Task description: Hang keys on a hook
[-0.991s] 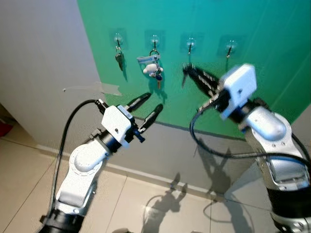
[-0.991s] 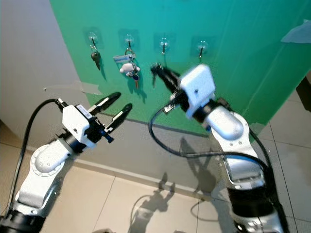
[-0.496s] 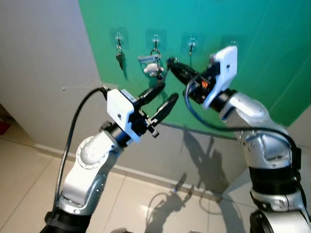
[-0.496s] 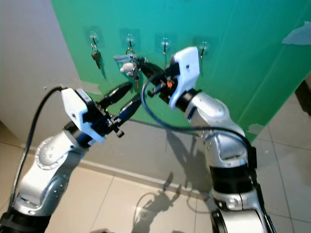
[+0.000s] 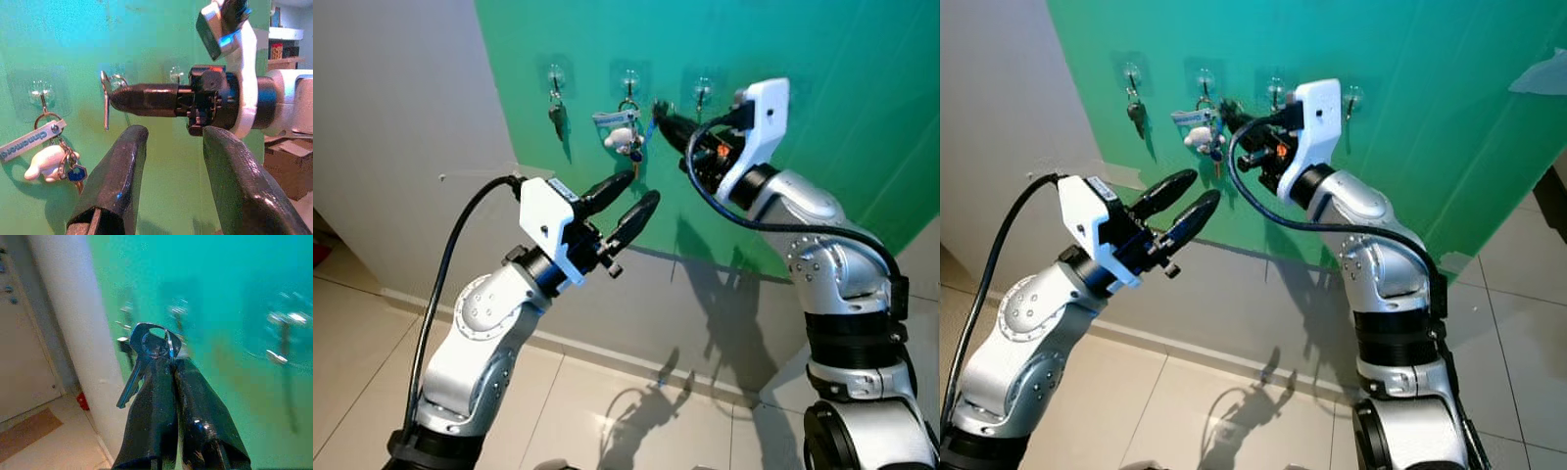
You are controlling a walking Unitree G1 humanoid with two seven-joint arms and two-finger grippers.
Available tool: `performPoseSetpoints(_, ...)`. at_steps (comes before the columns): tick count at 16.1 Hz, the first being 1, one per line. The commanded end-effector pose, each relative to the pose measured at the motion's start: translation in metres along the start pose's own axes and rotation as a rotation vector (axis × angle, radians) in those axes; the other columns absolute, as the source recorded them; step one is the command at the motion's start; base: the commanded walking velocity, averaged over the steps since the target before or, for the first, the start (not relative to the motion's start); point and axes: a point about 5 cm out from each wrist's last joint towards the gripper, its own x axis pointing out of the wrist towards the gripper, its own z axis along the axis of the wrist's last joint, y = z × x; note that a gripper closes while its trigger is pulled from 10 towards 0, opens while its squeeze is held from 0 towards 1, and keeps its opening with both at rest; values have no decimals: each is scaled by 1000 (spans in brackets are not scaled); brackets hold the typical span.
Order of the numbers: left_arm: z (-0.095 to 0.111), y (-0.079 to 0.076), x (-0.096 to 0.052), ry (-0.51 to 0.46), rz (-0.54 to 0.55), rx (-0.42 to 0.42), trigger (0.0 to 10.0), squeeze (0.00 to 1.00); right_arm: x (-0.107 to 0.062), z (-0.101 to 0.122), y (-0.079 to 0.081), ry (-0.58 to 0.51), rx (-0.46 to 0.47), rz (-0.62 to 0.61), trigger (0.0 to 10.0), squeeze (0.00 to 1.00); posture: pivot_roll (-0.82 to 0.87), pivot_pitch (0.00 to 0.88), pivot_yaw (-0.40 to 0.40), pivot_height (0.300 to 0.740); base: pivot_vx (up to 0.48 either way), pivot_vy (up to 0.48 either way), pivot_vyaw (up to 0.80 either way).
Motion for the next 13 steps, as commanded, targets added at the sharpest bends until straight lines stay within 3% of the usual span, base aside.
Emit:
performPoseSetpoints(1, 5, 1, -1, -4, 2, 20, 10000, 0, 1, 5, -5, 0, 1, -35, 0, 0, 34, 0, -12, 740, 0, 0, 0)
performPoseSetpoints(7, 5, 2, -3, -1, 0, 19, 10000, 0, 2, 9, -19, -38, 29, -143, 0, 0, 37, 0, -13, 740, 0, 0, 0)
performPoseSetpoints(13, 5, 1, -3, 4, -5, 23, 10000, 0, 4, 3, -16, 0, 45, -120, 0, 0, 37, 0, -15, 740, 0, 0, 0)
